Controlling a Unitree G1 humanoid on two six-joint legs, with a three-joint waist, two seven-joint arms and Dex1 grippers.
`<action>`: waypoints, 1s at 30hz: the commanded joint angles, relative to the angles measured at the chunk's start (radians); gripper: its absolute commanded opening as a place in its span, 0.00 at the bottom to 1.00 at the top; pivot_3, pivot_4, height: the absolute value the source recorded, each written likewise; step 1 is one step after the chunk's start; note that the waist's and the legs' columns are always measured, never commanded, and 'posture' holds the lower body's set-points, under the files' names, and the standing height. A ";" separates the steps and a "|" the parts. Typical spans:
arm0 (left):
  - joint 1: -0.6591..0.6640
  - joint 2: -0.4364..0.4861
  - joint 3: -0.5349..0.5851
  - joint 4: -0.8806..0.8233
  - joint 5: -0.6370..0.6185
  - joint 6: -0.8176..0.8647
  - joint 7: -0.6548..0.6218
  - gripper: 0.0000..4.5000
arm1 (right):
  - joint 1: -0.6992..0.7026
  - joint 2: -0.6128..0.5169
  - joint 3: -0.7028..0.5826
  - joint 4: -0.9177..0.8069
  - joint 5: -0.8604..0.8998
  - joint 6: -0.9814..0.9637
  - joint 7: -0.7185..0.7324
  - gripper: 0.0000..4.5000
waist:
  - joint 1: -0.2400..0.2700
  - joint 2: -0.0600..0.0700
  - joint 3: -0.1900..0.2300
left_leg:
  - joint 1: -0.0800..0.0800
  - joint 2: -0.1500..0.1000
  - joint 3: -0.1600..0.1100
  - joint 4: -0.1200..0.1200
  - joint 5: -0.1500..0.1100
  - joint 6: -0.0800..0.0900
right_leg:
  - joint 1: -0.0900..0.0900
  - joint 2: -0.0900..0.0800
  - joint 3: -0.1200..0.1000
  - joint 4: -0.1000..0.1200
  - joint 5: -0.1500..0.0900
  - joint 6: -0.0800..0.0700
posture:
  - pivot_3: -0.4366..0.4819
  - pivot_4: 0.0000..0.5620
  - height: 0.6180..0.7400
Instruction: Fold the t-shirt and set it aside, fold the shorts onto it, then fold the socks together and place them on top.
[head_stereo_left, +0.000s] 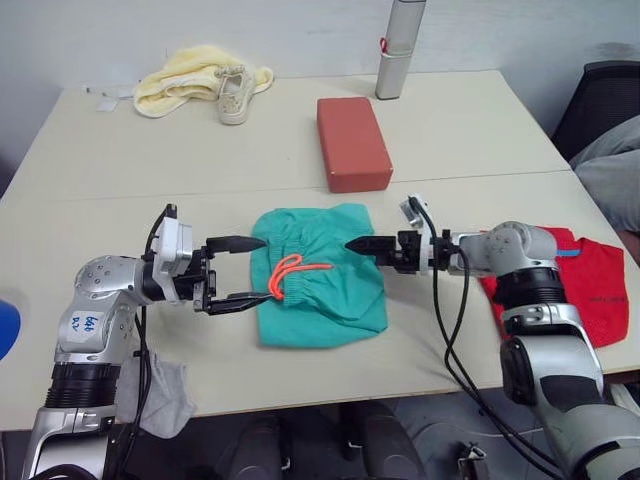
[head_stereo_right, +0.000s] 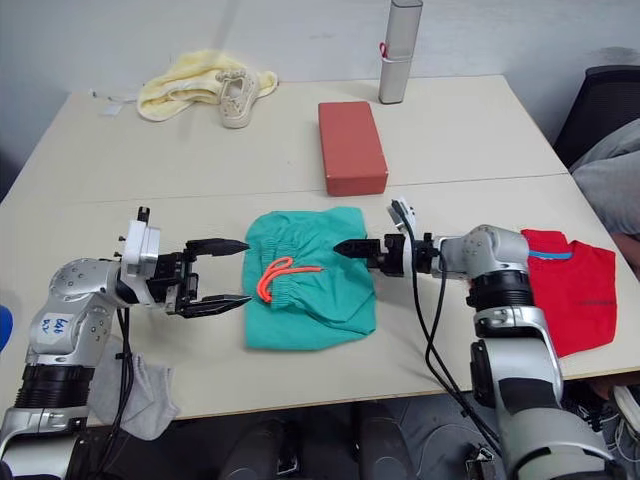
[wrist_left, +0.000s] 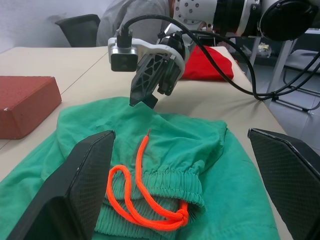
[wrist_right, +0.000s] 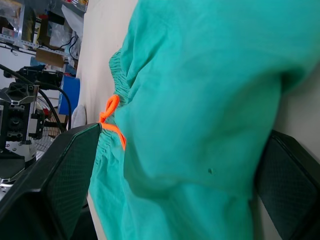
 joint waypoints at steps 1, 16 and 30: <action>0.010 0.013 0.021 -0.046 -0.016 -0.006 0.006 1.00 | -0.007 0.068 0.039 0.077 -0.064 -0.040 -0.027 0.87 | -0.005 0.000 0.000 | 0.000 0.000 0.000 0.000 0.000 0.000 | 0.000 0.000 0.000 0.000 0.000 0.000 | 0.48 0.27 1.00; 0.007 -0.010 0.007 -0.058 -0.038 0.012 0.021 1.00 | 0.119 0.079 -0.294 -0.250 0.129 0.191 -0.085 0.01 | 0.007 0.000 0.000 | -0.002 0.000 -0.001 -0.002 0.000 -0.001 | -0.001 -0.001 0.000 -0.001 0.000 0.000 | 0.48 0.27 1.00; -0.084 -0.160 -0.076 0.072 -0.030 0.015 0.010 1.00 | 0.316 -0.022 -0.897 -0.791 1.190 -0.099 -1.146 0.01 | 0.034 0.004 0.003 | -0.007 -0.001 0.000 -0.002 0.001 0.000 | -0.007 0.000 0.000 -0.001 0.000 0.001 | 0.48 0.27 1.00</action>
